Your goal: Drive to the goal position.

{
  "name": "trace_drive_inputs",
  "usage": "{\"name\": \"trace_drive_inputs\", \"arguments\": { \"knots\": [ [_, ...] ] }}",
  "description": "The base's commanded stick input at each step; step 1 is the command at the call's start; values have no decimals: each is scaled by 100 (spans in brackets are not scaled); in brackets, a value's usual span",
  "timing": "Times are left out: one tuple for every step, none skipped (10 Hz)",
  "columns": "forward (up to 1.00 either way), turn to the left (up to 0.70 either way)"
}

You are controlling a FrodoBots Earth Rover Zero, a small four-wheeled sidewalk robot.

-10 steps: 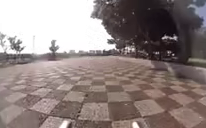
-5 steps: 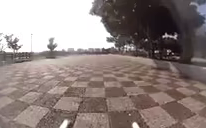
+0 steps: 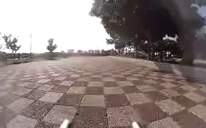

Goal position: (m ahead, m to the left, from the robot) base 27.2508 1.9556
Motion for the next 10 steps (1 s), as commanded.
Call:
{"name": "trace_drive_inputs", "arguments": {
  "knots": [
    [50,0],
    [50,0],
    [50,0],
    [50,0],
    [50,0],
    [50,0],
    [50,0],
    [50,0],
    [50,0],
    [50,0]
  ]
}}
